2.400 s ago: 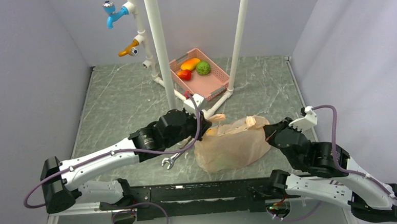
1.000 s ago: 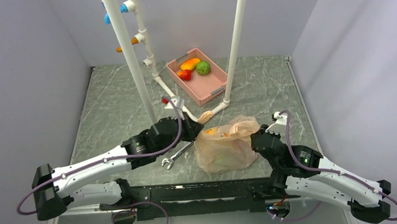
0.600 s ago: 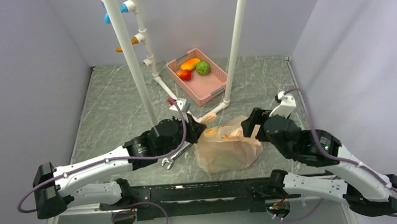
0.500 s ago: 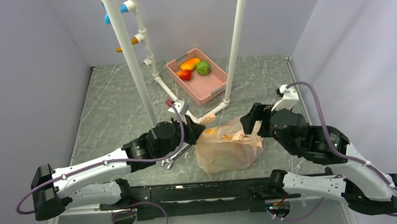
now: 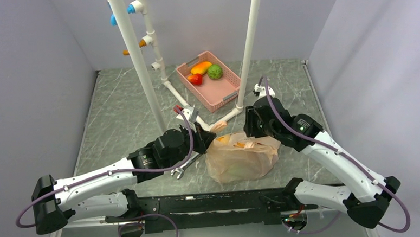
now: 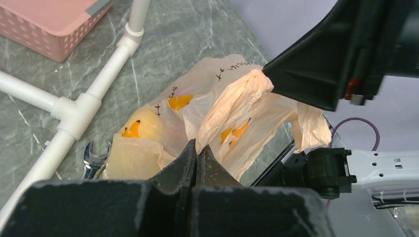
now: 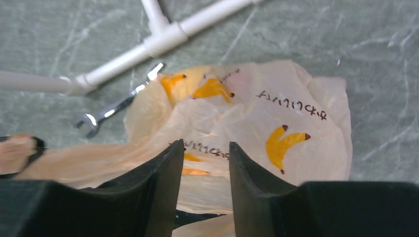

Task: Take the fake fruits out of the plastic bag
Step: Adjust the plastic bag at the center of the board.

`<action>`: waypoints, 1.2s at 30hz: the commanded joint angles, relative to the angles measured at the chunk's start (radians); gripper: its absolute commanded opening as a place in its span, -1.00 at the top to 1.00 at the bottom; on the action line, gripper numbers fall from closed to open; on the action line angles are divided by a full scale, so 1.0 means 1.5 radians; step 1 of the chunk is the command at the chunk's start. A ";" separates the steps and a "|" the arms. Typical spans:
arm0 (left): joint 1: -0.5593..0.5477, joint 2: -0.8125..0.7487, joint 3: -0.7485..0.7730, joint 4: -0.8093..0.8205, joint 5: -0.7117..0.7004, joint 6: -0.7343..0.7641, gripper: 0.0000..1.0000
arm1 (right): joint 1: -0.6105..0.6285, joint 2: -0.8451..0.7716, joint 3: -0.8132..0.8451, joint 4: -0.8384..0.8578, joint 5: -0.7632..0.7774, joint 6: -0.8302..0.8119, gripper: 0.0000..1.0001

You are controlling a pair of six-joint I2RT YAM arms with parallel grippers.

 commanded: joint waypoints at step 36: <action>-0.021 0.098 0.212 -0.306 0.012 -0.045 0.27 | -0.048 -0.144 -0.181 0.025 -0.250 -0.016 -0.48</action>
